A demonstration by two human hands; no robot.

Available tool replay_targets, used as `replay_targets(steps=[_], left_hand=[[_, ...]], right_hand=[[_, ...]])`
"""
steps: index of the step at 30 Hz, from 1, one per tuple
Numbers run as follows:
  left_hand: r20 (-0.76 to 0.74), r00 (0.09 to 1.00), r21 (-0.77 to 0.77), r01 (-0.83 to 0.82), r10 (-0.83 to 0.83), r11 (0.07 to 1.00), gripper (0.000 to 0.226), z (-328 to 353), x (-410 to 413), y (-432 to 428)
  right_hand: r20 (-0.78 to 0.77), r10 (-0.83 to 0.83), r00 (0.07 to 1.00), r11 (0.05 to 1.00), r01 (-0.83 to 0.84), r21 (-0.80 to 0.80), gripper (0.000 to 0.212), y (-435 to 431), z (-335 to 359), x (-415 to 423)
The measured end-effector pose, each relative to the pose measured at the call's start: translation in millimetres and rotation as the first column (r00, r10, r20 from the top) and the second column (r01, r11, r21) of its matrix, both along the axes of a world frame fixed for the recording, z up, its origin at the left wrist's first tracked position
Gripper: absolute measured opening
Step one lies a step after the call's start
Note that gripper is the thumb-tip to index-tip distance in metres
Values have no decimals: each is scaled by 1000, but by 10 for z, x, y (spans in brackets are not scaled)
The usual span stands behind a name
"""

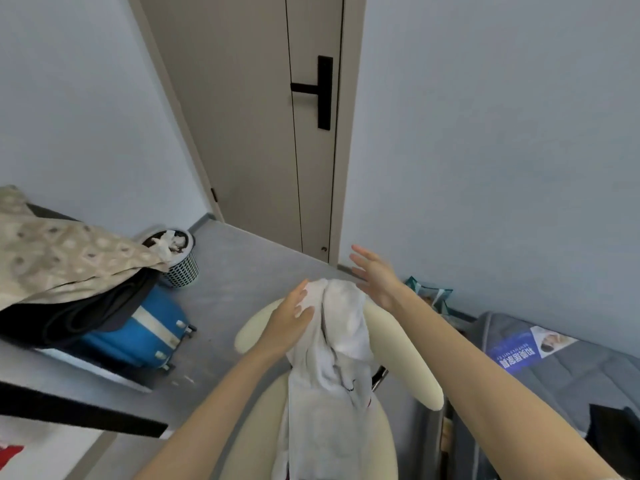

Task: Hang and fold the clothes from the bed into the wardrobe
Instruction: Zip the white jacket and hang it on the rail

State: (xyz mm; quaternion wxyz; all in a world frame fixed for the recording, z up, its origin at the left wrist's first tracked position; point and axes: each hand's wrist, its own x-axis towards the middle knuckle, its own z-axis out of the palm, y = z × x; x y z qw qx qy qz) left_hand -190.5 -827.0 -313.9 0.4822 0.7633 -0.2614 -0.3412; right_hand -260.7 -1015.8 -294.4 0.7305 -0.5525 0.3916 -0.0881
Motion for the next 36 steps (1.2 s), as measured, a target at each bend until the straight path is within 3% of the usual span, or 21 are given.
replay_targets(steps=[8, 15, 24, 29, 33, 36], left_hand=[[-104, 989, 161, -85, 102, 983, 49, -870, -135, 330], [-222, 968, 319, -44, 120, 947, 51, -1729, -567, 922], [-335, 926, 463, 2, 173, 886, 54, -2843, -1052, 1460], [-452, 857, 463, -14, 250, 886, 36, -3327, -1266, 1528], [-430, 818, 449, -173, 382, 877, 39, -3566, -1375, 1456], [-444, 766, 412, -286, 465, 865, 31, -3641, -1416, 1367]], right_hand=[[-246, 18, 969, 999, -25, -27, 23, 342, -791, -596], [-438, 35, 898, 999, -25, 29, 16, 903, -1589, -1290], [-592, -142, 794, 984, 179, 4, 15, 1771, -2767, -1889], [-614, -112, 781, 985, 168, 34, 24, 2210, -3337, -2074], [-552, -96, 828, 984, 161, 70, 54, 2416, -3598, -2124], [-510, -52, 859, 987, 122, 104, 61, 2426, -3727, -2121]])
